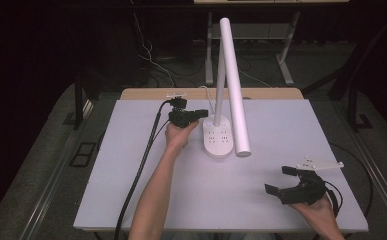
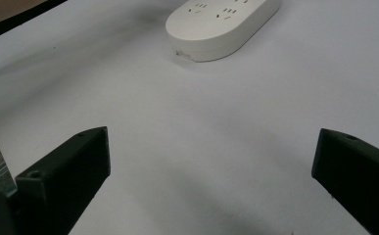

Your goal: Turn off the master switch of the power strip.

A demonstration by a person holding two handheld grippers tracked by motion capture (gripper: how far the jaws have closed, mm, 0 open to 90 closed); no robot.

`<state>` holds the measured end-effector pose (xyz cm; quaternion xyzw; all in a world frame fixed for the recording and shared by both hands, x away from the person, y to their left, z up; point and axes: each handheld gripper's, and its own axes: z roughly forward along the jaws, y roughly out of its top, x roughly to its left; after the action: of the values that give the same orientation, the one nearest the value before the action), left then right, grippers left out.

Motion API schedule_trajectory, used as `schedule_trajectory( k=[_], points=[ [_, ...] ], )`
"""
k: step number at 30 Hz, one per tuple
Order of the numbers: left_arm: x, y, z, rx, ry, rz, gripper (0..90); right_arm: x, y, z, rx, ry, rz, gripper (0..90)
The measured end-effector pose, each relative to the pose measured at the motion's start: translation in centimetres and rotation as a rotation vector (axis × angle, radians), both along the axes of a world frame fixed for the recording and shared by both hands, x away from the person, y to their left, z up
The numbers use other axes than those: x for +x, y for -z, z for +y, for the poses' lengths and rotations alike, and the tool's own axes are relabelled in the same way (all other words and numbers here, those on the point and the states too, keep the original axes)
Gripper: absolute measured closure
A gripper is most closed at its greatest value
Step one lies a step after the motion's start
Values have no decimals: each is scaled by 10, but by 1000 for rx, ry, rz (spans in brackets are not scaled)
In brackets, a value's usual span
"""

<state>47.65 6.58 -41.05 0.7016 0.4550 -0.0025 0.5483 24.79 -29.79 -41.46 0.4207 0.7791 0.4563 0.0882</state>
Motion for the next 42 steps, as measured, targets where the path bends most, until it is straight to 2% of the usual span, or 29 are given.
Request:
schedule_trajectory(
  k=[5,20,24,25,28,31,33,38,42],
  points=[
    [2,6,-3,-1,-15,8,893,0,0,0,-2,-5,6,2],
    [7,32,-13,28,-8,63,896,0,1,1,-8,-15,7,2],
    [8,38,-14,44,-15,91,896,0,1,0,-8,-17,8,2],
    [8,39,-13,33,-13,97,896,0,1,0,-8,-17,9,2],
    [8,38,-13,47,-21,93,898,0,1,0,-9,-19,10,2],
    [8,38,-12,62,-27,114,900,0,1,1,-10,-21,10,2],
    [8,37,-11,58,-27,130,900,1,1,1,-14,-22,6,2],
    [8,36,-13,84,-28,120,900,0,1,3,-17,-25,5,2],
    [9,32,-16,108,-36,146,900,1,2,3,-18,-25,5,2]
  ],
)
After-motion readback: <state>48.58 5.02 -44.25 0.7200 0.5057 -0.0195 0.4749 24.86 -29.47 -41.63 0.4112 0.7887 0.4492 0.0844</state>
